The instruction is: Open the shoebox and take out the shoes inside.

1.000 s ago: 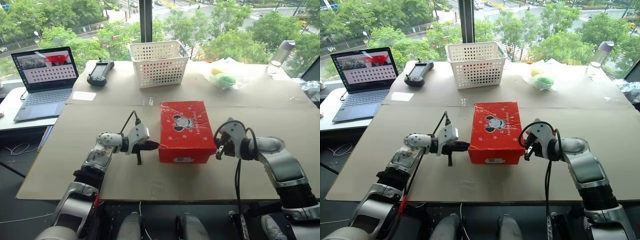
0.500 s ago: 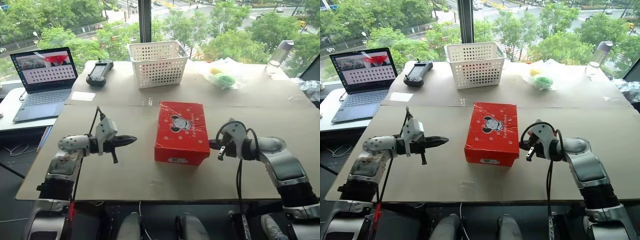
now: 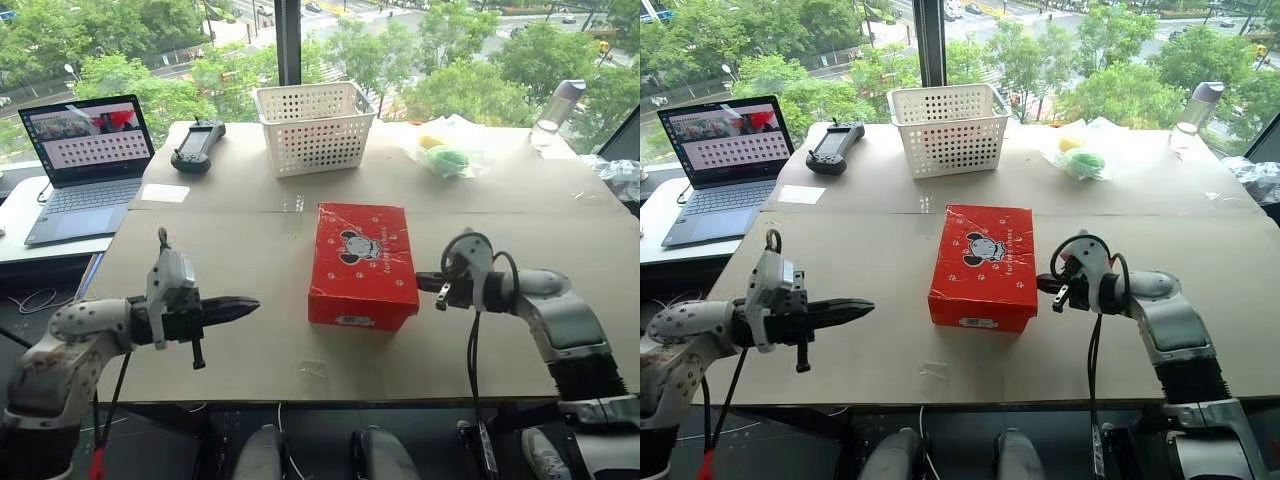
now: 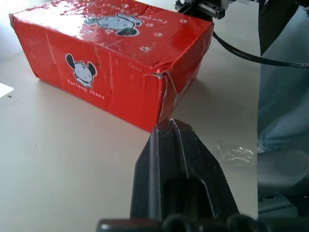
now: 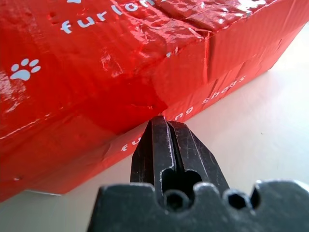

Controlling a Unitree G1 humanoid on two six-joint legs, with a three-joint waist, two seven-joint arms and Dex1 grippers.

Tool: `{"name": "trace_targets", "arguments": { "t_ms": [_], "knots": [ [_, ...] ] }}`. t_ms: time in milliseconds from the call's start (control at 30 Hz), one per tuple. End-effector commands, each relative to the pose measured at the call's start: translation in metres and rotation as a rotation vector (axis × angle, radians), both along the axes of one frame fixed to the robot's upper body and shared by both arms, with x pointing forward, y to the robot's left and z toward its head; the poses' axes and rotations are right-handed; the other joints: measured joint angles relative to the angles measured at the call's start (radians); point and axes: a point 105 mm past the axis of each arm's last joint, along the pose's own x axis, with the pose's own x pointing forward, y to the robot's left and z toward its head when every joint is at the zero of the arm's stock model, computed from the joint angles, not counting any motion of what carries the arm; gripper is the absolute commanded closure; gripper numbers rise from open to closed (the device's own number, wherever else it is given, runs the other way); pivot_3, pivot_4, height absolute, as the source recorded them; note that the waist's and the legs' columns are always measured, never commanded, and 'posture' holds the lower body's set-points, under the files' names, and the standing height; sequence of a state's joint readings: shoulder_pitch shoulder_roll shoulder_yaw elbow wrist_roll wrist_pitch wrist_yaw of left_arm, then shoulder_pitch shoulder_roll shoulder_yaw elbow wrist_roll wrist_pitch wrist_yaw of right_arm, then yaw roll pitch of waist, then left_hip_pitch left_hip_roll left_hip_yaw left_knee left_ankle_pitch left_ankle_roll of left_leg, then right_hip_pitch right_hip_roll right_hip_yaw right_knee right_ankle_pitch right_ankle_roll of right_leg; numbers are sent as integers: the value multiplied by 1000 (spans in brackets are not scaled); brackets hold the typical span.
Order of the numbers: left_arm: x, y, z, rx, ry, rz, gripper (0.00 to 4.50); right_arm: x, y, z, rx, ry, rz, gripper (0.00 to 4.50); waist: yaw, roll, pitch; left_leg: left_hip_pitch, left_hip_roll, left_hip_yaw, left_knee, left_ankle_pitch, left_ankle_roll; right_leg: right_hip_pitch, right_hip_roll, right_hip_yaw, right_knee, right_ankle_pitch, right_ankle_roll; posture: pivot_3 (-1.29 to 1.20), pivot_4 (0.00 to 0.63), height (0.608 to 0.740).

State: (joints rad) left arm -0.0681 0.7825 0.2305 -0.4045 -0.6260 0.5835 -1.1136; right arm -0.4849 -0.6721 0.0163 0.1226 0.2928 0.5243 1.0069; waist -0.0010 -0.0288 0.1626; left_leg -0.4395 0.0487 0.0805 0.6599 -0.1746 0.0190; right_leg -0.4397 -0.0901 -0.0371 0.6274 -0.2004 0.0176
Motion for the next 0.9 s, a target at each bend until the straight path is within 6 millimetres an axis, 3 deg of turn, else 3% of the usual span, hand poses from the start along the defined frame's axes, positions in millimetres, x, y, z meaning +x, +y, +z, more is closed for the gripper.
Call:
{"name": "trace_targets", "arguments": {
  "t_ms": [33,333,500,633,700,767,833,867,900],
  "knots": [
    [-8,-7,14,-6,-55,-25,4500,2,6,30,110,-43,36,4462,1,0,0,0,0,0,0,0,0,0,0,0,0,0,0,0,150,733],
    [-9,-12,13,-8,-50,-23,4500,4,13,52,124,-65,89,4462,1,1,0,0,0,0,-1,0,0,-1,0,0,0,0,-1,0,150,733],
    [-8,-15,14,-17,-55,-24,4500,-4,34,71,-10,-136,219,4462,2,2,1,0,0,0,-1,0,0,-1,0,0,0,0,-1,0,150,733],
    [-7,-18,14,-21,-56,-28,4500,-3,62,108,-121,-266,301,4462,-7,3,2,0,1,1,-1,0,0,-2,1,1,1,0,-1,0,150,733],
    [-6,-19,14,-23,-58,-27,4500,4,85,146,-96,-386,299,4462,-11,4,2,0,1,1,-1,0,0,-2,1,1,1,-1,-1,0,150,733],
    [-5,-20,14,-25,-57,-31,4500,4,103,189,68,-471,282,4462,-17,4,3,-2,1,1,-1,-2,-3,-6,1,4,2,0,-1,0,150,733],
    [-6,-21,13,-26,-54,-35,4500,5,104,227,338,-471,241,4462,-14,4,2,-2,0,1,-2,0,-1,-9,2,6,4,0,-1,0,150,733],
    [-6,-22,13,-27,-53,-37,4500,6,102,236,437,-446,227,4462,-12,4,2,-2,1,2,-2,-1,-1,-9,3,5,4,5,-2,0,150,733],
    [-8,-22,13,-28,-52,-39,4500,13,98,228,450,-408,192,4462,-7,3,2,-3,1,3,-2,-2,-3,-8,4,4,3,6,-3,0,150,733]
  ]
}}
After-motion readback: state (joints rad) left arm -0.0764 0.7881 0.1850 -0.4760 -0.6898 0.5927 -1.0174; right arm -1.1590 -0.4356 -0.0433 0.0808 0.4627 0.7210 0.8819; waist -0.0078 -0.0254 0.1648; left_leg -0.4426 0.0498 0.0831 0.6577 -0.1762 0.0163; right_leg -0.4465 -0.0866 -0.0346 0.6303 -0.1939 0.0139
